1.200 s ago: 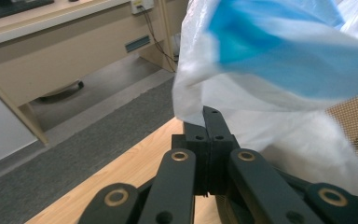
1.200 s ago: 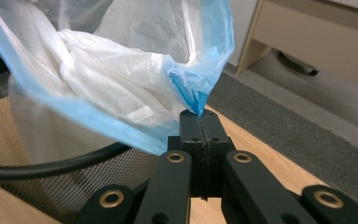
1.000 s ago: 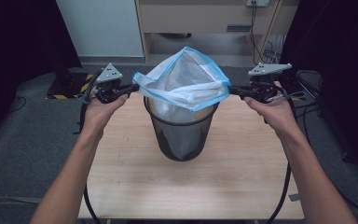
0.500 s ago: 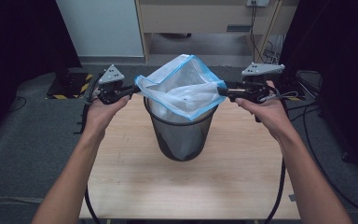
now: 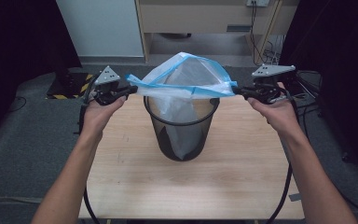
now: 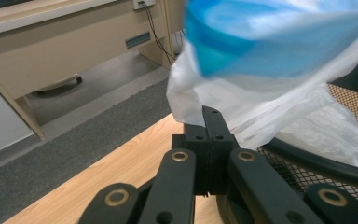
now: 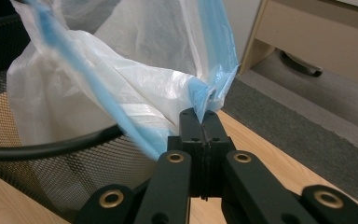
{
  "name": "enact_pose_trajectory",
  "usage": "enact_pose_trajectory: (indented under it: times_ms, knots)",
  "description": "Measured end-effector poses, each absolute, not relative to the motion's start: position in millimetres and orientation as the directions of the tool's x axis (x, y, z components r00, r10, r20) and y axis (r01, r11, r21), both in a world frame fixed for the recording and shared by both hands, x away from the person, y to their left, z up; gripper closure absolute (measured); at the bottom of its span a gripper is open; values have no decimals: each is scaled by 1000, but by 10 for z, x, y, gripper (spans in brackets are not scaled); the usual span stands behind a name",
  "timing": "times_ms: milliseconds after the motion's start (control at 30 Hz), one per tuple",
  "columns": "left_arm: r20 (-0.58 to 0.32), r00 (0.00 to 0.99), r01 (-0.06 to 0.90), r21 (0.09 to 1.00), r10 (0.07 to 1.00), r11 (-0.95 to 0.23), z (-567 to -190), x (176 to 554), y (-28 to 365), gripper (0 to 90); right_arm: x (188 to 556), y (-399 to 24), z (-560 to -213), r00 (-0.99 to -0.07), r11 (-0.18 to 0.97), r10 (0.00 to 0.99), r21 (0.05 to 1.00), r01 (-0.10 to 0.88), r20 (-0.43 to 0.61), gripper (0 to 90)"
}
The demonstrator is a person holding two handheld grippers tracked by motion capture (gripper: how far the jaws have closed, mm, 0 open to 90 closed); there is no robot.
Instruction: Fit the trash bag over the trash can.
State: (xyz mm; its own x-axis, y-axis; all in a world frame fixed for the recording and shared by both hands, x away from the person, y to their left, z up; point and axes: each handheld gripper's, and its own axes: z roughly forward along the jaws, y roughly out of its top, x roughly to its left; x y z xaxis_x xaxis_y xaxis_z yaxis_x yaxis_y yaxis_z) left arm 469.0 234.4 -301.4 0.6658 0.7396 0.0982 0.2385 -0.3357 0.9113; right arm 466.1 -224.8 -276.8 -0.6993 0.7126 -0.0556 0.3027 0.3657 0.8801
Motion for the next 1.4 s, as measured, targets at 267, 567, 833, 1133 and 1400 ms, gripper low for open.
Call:
enact_pose_trajectory:
  times_ms: [267, 567, 833, 1133, 1400]
  knots:
    - [105, 664, 241, 907, 740, -345, -3061, 4691, 2321, 900, 4587, -2280, -2780, -728, 393, 683, 867, 307, -52, 899]
    - [96, 675, 246, 905, 732, -346, -3122, 4714, 2302, 900, 4615, -2206, -2864, -731, 348, 683, 886, 307, -15, 550]
    - [86, 670, 254, 907, 737, -337, -3152, 4711, 2345, 900, 4576, -2196, -2840, -758, 340, 651, 902, 267, -21, 899]
    - [59, 671, 274, 906, 739, -322, -3268, 4749, 2315, 900, 4577, -2197, -2935, -757, 381, 652, 878, 290, -32, 900]
    - [55, 674, 275, 907, 736, -319, -3303, 4737, 2293, 900, 4556, -2155, -3035, -764, 395, 645, 863, 315, -17, 900]
